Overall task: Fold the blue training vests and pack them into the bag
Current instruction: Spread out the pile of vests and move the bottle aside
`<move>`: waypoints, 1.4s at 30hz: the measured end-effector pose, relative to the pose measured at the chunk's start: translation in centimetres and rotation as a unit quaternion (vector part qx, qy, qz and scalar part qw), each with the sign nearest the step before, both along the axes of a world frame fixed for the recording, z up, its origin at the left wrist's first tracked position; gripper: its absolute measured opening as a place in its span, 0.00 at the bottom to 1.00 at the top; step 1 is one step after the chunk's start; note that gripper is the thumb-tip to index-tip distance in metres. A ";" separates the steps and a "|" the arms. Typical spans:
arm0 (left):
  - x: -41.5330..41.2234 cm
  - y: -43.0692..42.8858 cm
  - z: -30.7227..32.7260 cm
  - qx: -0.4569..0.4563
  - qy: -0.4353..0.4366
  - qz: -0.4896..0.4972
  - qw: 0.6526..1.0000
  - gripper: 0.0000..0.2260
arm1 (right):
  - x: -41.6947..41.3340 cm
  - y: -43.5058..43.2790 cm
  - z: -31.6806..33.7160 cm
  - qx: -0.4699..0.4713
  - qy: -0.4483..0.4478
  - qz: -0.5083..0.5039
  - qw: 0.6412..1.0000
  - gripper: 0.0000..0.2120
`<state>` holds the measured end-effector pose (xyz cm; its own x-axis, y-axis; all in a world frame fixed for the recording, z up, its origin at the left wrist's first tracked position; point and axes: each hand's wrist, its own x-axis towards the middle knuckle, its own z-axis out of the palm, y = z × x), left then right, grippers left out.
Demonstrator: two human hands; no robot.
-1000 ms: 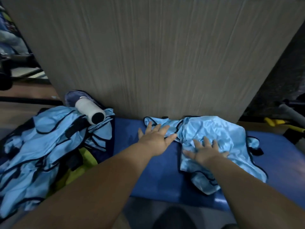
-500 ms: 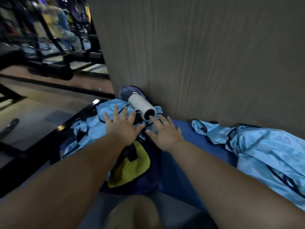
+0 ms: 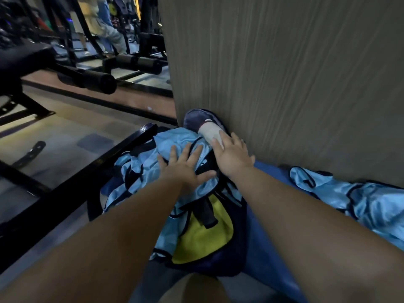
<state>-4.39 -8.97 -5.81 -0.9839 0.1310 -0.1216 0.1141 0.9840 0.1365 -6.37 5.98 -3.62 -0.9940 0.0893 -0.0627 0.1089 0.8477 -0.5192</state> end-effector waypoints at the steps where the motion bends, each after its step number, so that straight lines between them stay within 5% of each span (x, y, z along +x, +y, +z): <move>1: -0.3 0.5 -0.1 0.008 0.005 -0.009 1.000 0.41 | -0.7 0.3 -0.1 -0.018 -0.010 -0.009 1.000 0.28; 13: -2.5 2.6 -1.6 -0.017 0.003 -0.042 0.999 0.39 | -5.0 2.1 -2.1 -0.081 -0.068 -0.078 0.991 0.34; 26: 0.3 4.6 -1.1 0.054 0.121 -0.044 0.990 0.16 | -0.1 5.3 -2.6 -0.187 -0.054 -0.103 0.975 0.38; 29: 1.2 5.1 -0.9 0.092 0.144 -0.029 0.985 0.15 | 1.6 6.2 -2.4 -0.305 -0.070 -0.144 0.939 0.40; 32: 2.6 6.0 0.0 0.161 0.163 -0.011 0.973 0.15 | 3.4 7.1 -2.7 -0.475 -0.086 -0.188 0.855 0.47; 36: 4.9 8.6 1.6 0.253 0.165 -0.005 0.953 0.12 | 6.3 8.9 -3.0 -0.589 -0.063 -0.205 0.779 0.45; 40: 5.8 12.2 1.9 0.336 0.144 -0.014 0.931 0.14 | 9.2 11.9 -2.8 -0.626 -0.040 -0.219 0.747 0.26; 42: 6.5 14.5 2.1 0.373 0.124 -0.022 0.919 0.13 | 10.6 14.0 -2.6 -0.622 -0.034 -0.227 0.749 0.25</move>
